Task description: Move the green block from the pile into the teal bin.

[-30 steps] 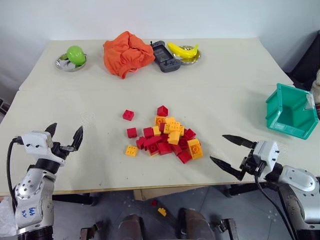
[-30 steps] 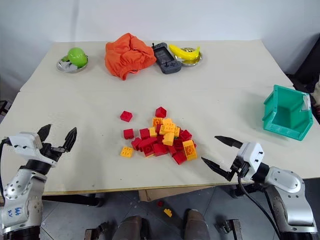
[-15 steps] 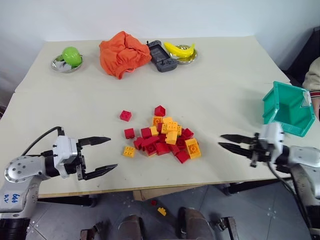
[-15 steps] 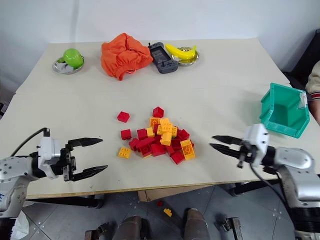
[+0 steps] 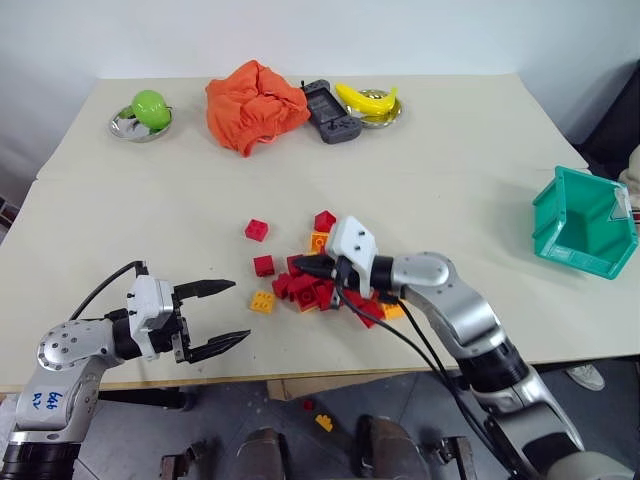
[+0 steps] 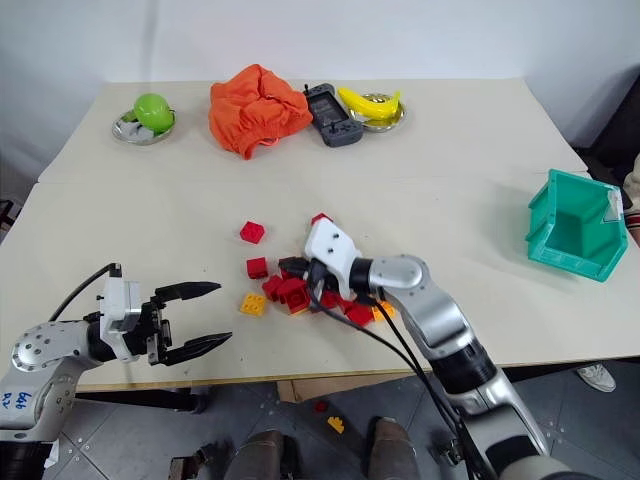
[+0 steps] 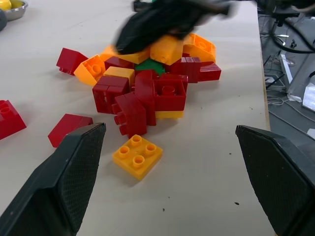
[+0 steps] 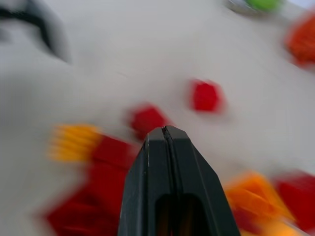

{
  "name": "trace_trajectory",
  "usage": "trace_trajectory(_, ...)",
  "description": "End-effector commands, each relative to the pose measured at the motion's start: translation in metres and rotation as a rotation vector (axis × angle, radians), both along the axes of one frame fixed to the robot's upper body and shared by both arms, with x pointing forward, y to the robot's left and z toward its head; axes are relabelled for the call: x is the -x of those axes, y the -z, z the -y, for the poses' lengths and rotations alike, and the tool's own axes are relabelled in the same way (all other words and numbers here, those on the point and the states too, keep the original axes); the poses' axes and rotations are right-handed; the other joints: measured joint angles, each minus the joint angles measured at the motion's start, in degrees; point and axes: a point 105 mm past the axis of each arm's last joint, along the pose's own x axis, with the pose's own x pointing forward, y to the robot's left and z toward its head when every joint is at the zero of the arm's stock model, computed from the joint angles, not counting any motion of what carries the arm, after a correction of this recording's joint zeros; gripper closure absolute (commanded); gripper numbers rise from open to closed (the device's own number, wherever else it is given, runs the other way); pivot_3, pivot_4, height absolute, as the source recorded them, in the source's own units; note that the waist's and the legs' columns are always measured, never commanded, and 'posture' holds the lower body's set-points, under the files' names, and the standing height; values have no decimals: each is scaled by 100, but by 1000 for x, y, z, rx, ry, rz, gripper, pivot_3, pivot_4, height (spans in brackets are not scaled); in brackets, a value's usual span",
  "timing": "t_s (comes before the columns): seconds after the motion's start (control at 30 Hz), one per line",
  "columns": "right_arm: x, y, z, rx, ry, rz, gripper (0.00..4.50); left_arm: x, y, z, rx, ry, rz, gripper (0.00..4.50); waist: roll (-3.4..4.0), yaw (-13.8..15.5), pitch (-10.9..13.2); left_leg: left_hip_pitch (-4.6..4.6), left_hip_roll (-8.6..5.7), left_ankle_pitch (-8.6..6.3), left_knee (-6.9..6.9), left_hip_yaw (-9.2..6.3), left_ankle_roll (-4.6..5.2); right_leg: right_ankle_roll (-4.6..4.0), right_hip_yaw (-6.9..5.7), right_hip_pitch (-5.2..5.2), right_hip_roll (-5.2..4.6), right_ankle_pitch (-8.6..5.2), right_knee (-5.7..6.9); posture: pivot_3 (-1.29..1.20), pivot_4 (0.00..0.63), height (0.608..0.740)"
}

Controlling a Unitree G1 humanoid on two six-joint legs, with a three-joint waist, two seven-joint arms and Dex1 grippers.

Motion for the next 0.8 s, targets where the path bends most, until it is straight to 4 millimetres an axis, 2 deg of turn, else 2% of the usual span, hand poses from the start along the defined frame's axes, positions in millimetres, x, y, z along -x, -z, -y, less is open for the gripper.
trace_trajectory(0.03, -25, -4, 37, 47, 96, 50, 4478, 1, -6, -1, 5, -21, 36, 0, 0, -17, 0, 1, 0, 0, -4, 2, 0, 0, 0, -1, 0, 0, -2, 0, 150, 740)
trace_trajectory(0.17, -42, -1, 59, 99, 134, 52, 4478, -3, -4, 1, 7, -28, 39, 0, 2, -111, 1, 5, 2, 1, -12, 4, -2, 0, -1, -2, 1, 0, -3, 0, 150, 740)
trace_trajectory(0.33, -46, -5, 67, 88, 122, 79, 4478, -8, -4, 5, 10, -27, 47, 0, 5, -183, 3, 4, 2, 2, -10, 4, -3, 0, -1, -2, 1, 0, -1, 0, 150, 740)
trace_trajectory(0.43, -21, -15, 54, 32, -37, 106, 4478, -11, -5, 5, 10, -29, 54, 0, 6, -185, 3, 4, 2, 2, -11, 4, -4, 0, 0, -3, 1, 0, -1, 0, 150, 740)
trace_trajectory(0.57, 19, -8, 44, 96, -227, 89, 4478, -11, -5, 4, 12, -30, 55, 0, 6, -167, 3, 2, 2, 2, -12, 3, -4, 1, -1, -3, 1, 0, -3, 0, 150, 740)
trace_trajectory(0.67, 34, 5, 51, 181, -264, 84, 4478, -10, -3, 3, 10, -27, 45, 0, 5, -150, 3, 2, 2, 2, -7, 3, -3, 1, 0, -2, 0, 0, -3, 0, 150, 740)
trace_trajectory(0.8, 35, 18, 73, 273, -234, 76, 4478, -12, -1, 3, 9, -26, 39, 0, 5, -143, 3, 5, 2, 2, -4, 2, -3, 1, 1, 1, 0, 0, -2, 0, 150, 740)
